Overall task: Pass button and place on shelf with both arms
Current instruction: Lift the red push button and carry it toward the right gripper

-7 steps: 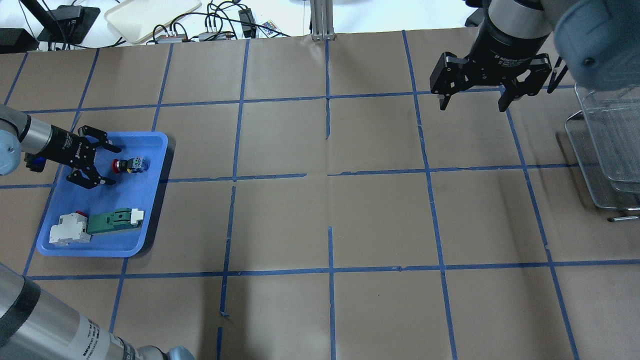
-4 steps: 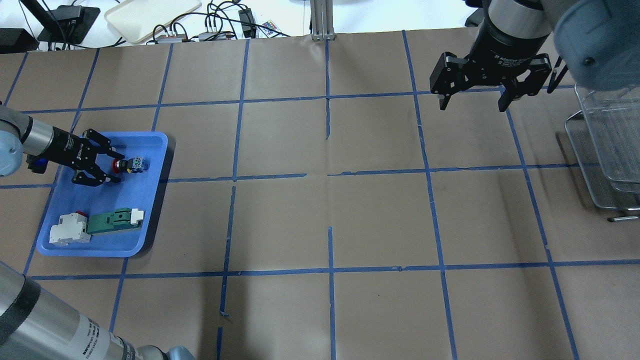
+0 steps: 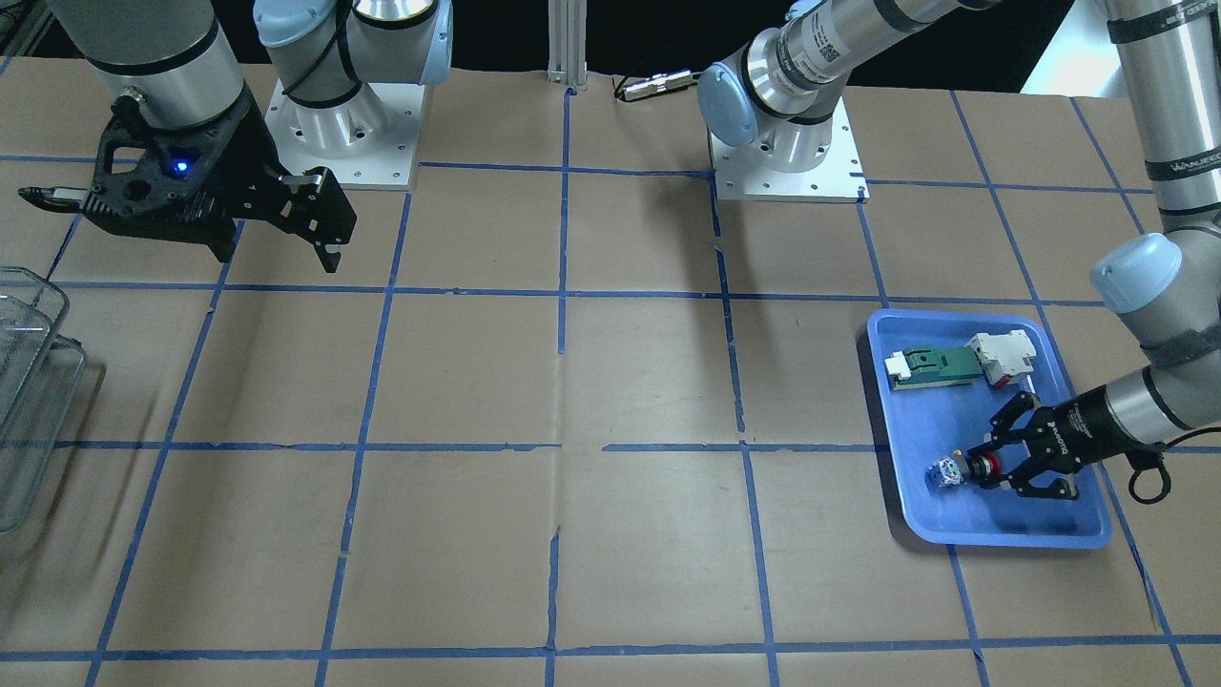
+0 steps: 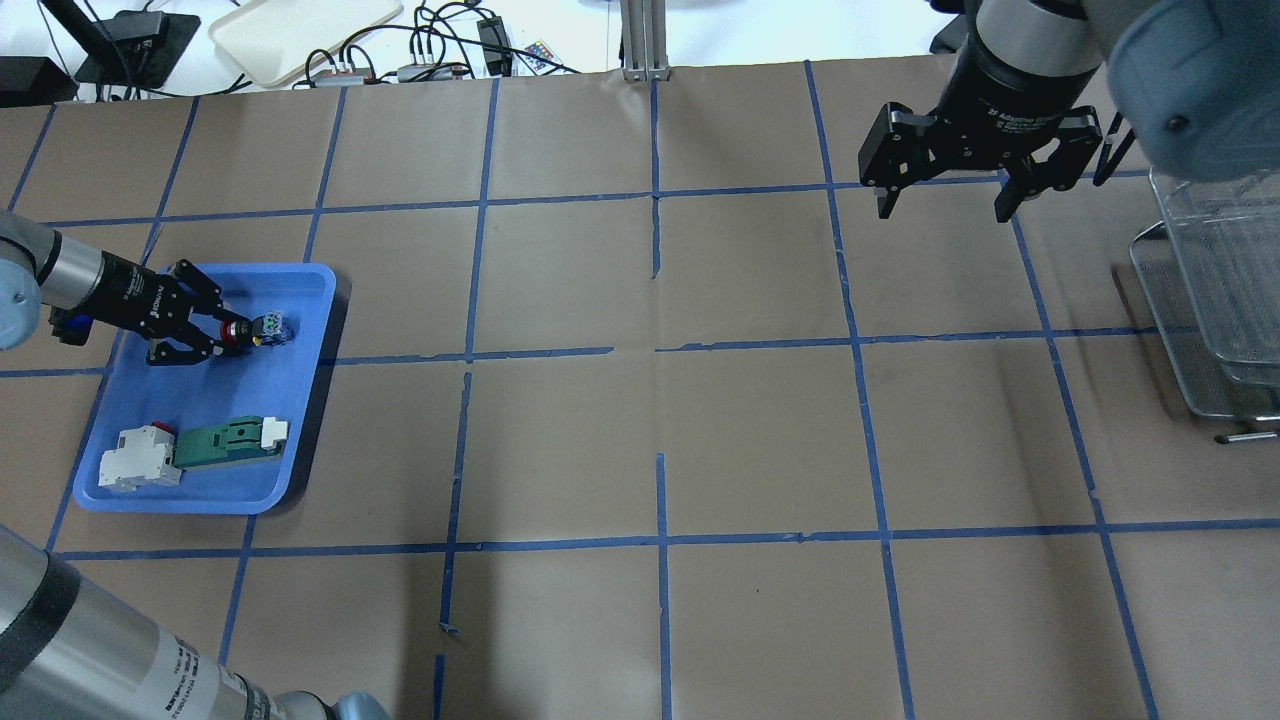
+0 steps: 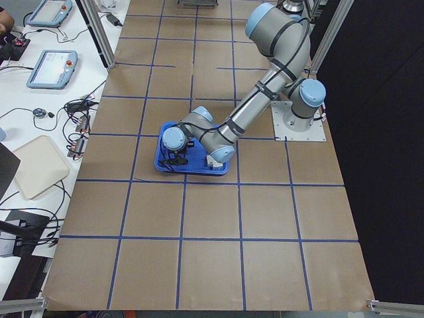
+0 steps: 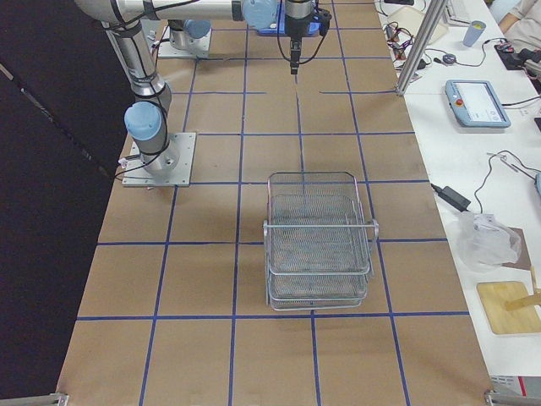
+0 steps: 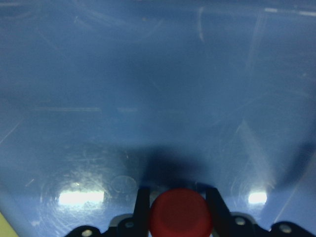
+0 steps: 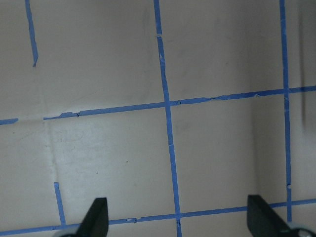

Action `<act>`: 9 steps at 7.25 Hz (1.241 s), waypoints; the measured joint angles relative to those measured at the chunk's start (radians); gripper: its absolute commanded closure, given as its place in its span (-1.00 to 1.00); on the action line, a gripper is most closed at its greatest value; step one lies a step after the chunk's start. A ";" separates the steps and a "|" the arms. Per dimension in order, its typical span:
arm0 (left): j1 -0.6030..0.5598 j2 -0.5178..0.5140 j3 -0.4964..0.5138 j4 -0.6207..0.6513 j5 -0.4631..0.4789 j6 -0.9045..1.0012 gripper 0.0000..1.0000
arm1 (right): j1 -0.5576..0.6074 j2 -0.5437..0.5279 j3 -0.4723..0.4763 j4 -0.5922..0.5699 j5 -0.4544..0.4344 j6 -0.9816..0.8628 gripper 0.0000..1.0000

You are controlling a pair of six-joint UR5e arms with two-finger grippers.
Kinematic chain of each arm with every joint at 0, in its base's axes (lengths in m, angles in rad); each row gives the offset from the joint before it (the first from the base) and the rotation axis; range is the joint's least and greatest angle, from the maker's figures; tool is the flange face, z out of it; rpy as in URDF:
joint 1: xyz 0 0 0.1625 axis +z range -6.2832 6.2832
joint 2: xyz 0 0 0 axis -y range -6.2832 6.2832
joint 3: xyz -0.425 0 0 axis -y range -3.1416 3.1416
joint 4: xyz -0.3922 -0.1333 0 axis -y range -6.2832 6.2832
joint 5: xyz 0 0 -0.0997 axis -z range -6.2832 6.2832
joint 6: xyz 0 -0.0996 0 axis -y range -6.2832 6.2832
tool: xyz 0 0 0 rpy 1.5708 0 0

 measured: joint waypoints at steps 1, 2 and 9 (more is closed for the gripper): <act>0.000 0.011 0.005 -0.022 -0.003 0.000 1.00 | 0.000 0.000 0.000 0.001 -0.003 -0.001 -1.00; -0.003 0.027 0.011 -0.038 -0.005 0.000 1.00 | -0.001 0.000 0.000 0.001 -0.005 -0.001 -1.00; -0.337 0.260 0.002 -0.115 -0.229 -0.311 1.00 | -0.003 0.000 0.000 0.004 -0.004 0.000 -1.00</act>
